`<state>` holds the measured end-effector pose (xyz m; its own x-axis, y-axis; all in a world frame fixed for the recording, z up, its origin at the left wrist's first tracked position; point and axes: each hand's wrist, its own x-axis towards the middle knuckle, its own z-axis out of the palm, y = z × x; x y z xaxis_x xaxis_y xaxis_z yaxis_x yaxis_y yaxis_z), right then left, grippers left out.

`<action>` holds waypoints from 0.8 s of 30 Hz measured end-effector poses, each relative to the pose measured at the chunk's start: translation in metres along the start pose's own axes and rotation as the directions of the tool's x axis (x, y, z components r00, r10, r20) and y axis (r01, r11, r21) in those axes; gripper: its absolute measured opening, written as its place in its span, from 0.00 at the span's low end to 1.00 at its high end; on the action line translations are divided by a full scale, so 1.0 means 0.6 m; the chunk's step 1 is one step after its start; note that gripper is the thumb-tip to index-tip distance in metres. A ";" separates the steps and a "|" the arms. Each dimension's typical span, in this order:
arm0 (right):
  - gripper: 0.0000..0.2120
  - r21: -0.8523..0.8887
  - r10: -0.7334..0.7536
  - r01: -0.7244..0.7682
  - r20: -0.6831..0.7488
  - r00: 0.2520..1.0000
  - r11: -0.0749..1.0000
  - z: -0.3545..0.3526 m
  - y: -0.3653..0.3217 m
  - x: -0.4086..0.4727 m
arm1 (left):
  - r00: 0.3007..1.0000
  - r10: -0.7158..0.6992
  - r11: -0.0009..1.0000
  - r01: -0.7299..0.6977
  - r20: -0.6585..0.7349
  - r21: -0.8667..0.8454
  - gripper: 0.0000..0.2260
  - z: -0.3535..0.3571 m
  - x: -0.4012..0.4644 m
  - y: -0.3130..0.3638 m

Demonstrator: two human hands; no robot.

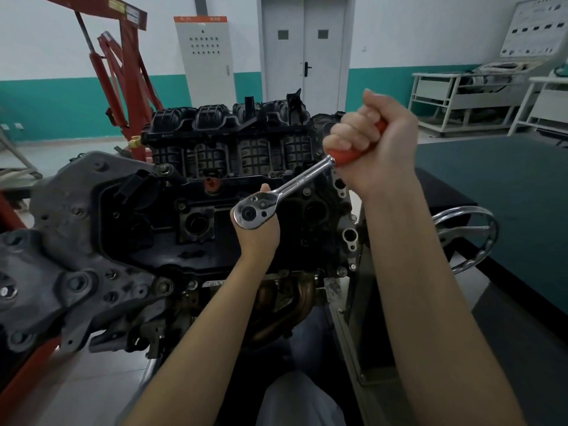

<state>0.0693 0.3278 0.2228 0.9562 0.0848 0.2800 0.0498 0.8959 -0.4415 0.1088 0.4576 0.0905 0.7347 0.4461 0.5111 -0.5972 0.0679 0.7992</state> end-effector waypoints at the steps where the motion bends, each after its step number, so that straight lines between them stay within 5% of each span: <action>1: 0.22 0.024 -0.021 0.021 -0.011 1.000 0.999 -0.002 0.005 -0.007 | 1.000 -0.004 1.000 0.004 -0.010 0.006 0.34 -0.001 0.000 0.004; 6: 0.19 0.201 -0.288 0.314 -0.149 0.946 0.928 -0.059 0.067 -0.117 | 0.996 0.055 0.993 -0.048 -0.064 0.103 0.23 -0.003 -0.001 0.004; 9: 0.17 0.269 -0.324 0.379 -0.225 0.919 0.885 -0.079 0.091 -0.155 | 0.991 0.093 0.990 -0.083 -0.091 0.112 0.21 0.000 -0.008 0.010; 14: 0.16 0.184 -0.282 0.306 -0.145 0.948 0.934 -0.064 0.057 -0.105 | 0.997 0.058 0.994 -0.053 -0.047 0.098 0.24 -0.003 -0.002 0.004; 21: 0.20 0.025 -0.007 0.008 -0.021 1.000 1.000 -0.006 0.002 -0.003 | 1.000 0.000 1.000 -0.001 0.028 0.012 0.27 -0.005 -0.001 0.005; 24: 0.19 0.056 -0.058 0.061 -0.039 0.998 0.997 -0.007 0.015 -0.022 | 1.000 -0.025 0.998 0.024 0.007 0.050 0.25 -0.008 -0.001 0.003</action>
<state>0.0584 0.3327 0.2113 0.9621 0.0154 0.2723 0.0915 0.9222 -0.3756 0.1056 0.4614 0.0900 0.7515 0.4381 0.4934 -0.5624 0.0344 0.8261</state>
